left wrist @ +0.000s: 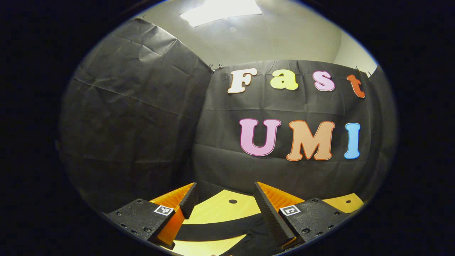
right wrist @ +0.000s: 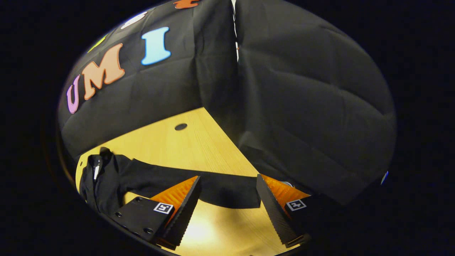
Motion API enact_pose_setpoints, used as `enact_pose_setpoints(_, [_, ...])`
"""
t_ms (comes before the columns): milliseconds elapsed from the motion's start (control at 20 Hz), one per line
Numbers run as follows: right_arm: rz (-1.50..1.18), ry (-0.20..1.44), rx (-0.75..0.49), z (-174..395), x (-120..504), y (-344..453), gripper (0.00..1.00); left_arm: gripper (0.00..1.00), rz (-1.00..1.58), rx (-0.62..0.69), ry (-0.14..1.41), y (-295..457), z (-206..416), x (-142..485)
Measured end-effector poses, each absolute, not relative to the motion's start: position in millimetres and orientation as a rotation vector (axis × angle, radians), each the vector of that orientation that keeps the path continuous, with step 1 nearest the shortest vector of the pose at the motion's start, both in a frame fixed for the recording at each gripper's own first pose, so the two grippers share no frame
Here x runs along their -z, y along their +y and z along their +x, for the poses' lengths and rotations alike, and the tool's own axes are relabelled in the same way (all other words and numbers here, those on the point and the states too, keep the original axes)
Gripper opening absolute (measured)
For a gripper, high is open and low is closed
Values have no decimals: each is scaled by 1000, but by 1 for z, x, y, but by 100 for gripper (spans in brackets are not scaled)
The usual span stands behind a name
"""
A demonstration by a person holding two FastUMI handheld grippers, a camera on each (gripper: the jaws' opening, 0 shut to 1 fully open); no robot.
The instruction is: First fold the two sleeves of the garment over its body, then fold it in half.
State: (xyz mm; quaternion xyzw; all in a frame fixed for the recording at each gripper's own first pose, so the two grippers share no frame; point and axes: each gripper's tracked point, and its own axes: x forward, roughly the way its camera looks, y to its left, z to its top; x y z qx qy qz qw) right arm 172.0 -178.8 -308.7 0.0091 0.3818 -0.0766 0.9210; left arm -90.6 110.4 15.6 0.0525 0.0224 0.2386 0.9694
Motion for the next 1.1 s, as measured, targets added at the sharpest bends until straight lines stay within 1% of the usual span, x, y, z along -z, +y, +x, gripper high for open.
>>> enact_pose_setpoints(50, [11,814,162,175,320,-180,94,91,119,-488,55,109,-91,-14])
enact_pose_setpoints(100, [2,839,165,178,329,-182,99,91,133,-492,67,107,-92,-12])
enact_pose_setpoints(150, [-4,852,169,183,339,-184,95,91,145,-494,77,107,-97,-9])
enact_pose_setpoints(200, [0,857,170,184,343,-185,99,92,157,-495,82,105,-97,-9])
enact_pose_setpoints(250, [10,862,171,184,345,-185,99,91,163,-495,85,103,-98,-9])
enact_pose_setpoints(300, [23,869,171,183,349,-185,95,91,163,-491,87,100,-97,-9])
enact_pose_setpoints(350, [29,878,172,183,353,-186,99,91,162,-486,92,97,-98,-7])
enact_pose_setpoints(400, [32,893,173,183,358,-187,99,91,162,-481,98,94,-96,-6])
enact_pose_setpoints(450, [29,902,175,182,361,-187,95,91,161,-476,102,93,-97,-2])
enact_pose_setpoints(500, [20,887,176,186,362,-187,95,92,162,-474,107,90,-97,-2])
enact_pose_setpoints(550, [9,886,175,186,363,-187,99,92,161,-471,111,89,-97,0])
enact_pose_setpoints(600, [-6,886,174,184,364,-187,99,92,158,-467,116,87,-96,3])
enact_pose_setpoints(650, [-23,874,167,185,364,-188,96,91,153,-463,121,86,-96,6])
enact_pose_setpoints(700, [-30,870,159,186,364,-188,99,91,146,-459,127,85,-95,10])
enact_pose_setpoints(750, [-25,863,148,187,364,-186,95,93,136,-452,132,83,-93,13])
enact_pose_setpoints(800, [-18,855,146,190,365,-184,92,92,121,-441,133,80,-89,15])
enact_pose_setpoints(850, [-11,846,151,193,365,-183,77,92,108,-430,133,78,-87,17])
enact_pose_setpoints(900, [-6,844,146,194,368,-179,71,92,101,-422,133,76,-84,17])
enact_pose_setpoints(950, [-8,847,141,193,369,-176,58,92,99,-416,131,75,-83,18])
enact_pose_setpoints(1000, [-14,847,133,194,368,-173,50,92,99,-411,131,75,-80,18])
enact_pose_setpoints(1050, [-18,852,129,194,370,-171,39,92,98,-406,131,75,-79,21])
enact_pose_setpoints(1100, [-21,852,134,194,368,-171,31,92,95,-403,133,75,-77,22])
